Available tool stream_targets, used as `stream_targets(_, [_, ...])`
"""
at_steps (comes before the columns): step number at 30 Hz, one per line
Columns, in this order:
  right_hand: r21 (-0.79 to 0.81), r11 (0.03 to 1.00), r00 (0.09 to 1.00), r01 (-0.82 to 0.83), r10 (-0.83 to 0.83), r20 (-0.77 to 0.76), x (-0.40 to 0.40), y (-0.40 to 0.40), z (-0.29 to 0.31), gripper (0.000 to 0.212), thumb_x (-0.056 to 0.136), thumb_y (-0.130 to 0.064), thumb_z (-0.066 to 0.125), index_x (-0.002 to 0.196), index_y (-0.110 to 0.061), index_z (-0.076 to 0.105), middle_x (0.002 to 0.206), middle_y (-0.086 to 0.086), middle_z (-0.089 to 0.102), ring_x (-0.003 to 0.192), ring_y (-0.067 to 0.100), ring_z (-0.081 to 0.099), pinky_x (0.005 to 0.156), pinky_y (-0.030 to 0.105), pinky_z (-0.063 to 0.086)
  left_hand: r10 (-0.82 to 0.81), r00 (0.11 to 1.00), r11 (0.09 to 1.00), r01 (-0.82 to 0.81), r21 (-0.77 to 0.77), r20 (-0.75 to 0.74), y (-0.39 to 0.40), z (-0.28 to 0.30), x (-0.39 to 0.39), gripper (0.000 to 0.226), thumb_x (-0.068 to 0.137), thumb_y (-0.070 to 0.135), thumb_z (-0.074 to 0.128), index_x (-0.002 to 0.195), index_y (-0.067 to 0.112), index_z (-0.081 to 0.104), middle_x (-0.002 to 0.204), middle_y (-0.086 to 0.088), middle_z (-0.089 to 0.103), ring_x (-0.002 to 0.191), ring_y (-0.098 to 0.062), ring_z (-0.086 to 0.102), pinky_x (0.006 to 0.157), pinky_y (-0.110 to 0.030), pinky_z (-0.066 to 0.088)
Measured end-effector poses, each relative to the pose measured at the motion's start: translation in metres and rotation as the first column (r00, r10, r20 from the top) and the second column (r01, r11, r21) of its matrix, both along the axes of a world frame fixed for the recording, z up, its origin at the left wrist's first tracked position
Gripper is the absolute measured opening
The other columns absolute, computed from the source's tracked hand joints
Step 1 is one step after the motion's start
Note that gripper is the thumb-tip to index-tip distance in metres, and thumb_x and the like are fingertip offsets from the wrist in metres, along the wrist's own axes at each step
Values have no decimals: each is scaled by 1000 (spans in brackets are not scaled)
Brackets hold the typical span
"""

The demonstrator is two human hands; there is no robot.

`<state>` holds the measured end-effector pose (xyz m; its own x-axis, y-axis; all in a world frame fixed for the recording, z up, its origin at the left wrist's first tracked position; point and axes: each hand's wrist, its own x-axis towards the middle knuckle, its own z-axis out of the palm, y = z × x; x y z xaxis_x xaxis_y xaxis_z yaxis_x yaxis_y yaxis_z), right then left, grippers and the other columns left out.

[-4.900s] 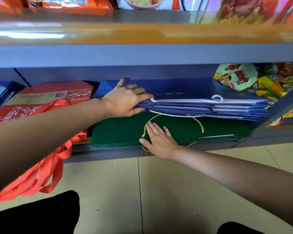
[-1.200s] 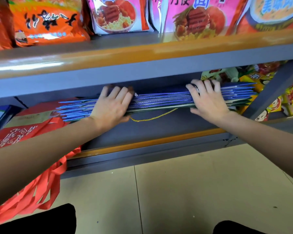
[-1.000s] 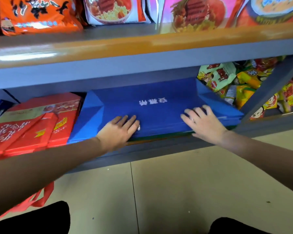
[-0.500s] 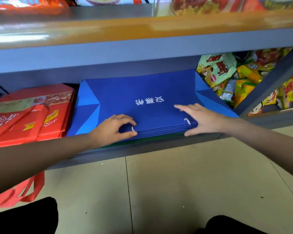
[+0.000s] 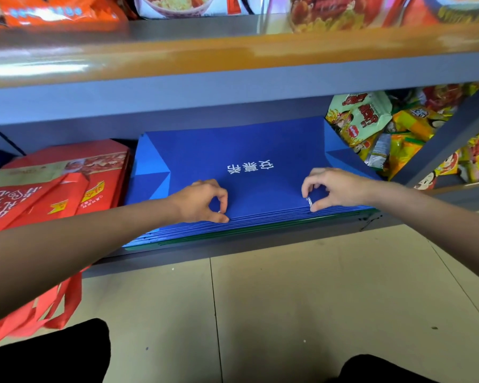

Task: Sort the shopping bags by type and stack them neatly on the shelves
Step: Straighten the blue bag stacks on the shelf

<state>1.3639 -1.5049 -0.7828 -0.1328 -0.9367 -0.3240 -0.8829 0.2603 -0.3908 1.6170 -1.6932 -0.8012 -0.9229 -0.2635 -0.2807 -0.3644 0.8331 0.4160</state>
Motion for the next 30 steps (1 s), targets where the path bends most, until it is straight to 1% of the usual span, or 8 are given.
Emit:
stream_targets(4, [-1, 995, 987, -98, 97, -126, 7, 0, 0, 21, 78, -25, 75, 87, -25, 56, 91, -9, 49, 90, 11, 49, 78, 25, 41, -92, 996, 980, 93, -176, 18, 11, 6, -4, 15, 80, 28, 67, 81, 21, 53, 97, 5, 49, 90, -17, 50, 77, -31, 42])
stream_targets(12, [-73, 972, 915, -224, 184, -360, 14, 4, 9, 6, 87, -20, 63, 86, -18, 58, 88, -7, 52, 82, 11, 52, 70, 25, 43, -268, 963, 853, 248, -460, 23, 12, 11, 0, 11, 90, 25, 50, 93, 14, 51, 95, 2, 48, 85, -20, 52, 70, -31, 43])
stream_targets(16, [-20, 998, 994, -65, 63, -85, 11, 3, -1, 27, 78, -19, 75, 72, -24, 49, 79, -9, 49, 74, 8, 49, 69, 27, 41, -96, 995, 995, 97, -39, 23, 7, 6, -1, 22, 84, 21, 67, 73, 24, 48, 85, 9, 44, 83, -14, 51, 72, -20, 39])
stream_targets(18, [4, 1000, 998, -19, 19, -67, 11, -1, -3, 26, 76, -26, 77, 89, -23, 54, 96, -5, 49, 93, 14, 48, 80, 30, 41, -20, 998, 996, 15, 84, 60, 7, 8, -1, 23, 80, 24, 73, 78, 27, 50, 91, 9, 44, 90, -13, 47, 76, -18, 38])
stream_targets(21, [119, 992, 959, -38, 70, -273, 8, 0, -6, 79, 75, -36, 76, 140, -24, 31, 138, 0, 30, 129, 20, 28, 105, 40, 31, -50, 982, 971, 90, -221, 181, 27, 6, -8, 64, 76, 41, 72, 128, 26, 38, 128, 1, 34, 115, -21, 34, 96, -34, 34])
stream_targets(23, [200, 978, 909, -53, 131, -397, 1, 8, -10, 103, 74, -40, 76, 149, -28, 7, 152, -1, 9, 138, 23, 14, 111, 42, 21, -9, 970, 908, 109, -404, 242, 49, 0, -22, 94, 75, 52, 69, 145, 28, 11, 145, -2, 18, 130, -28, 24, 104, -43, 29])
stream_targets(26, [263, 965, 853, -15, 150, -500, -13, 25, -21, 120, 71, -43, 78, 147, -32, -14, 156, -1, -12, 144, 25, -2, 115, 42, 10, 36, 979, 811, 89, -578, 202, 70, -22, -36, 103, 78, 55, 63, 148, 27, -7, 152, -6, 8, 134, -32, 20, 106, -47, 26])
stream_targets(30, [197, 980, 843, -11, 116, -526, -16, 29, -35, 121, 73, -37, 78, 146, -32, -19, 156, 0, -16, 145, 25, -5, 116, 41, 8, 69, 992, 790, 8, -613, 102, 67, -35, -34, 101, 80, 57, 60, 147, 32, -12, 153, -1, 8, 133, -29, 21, 105, -45, 26])
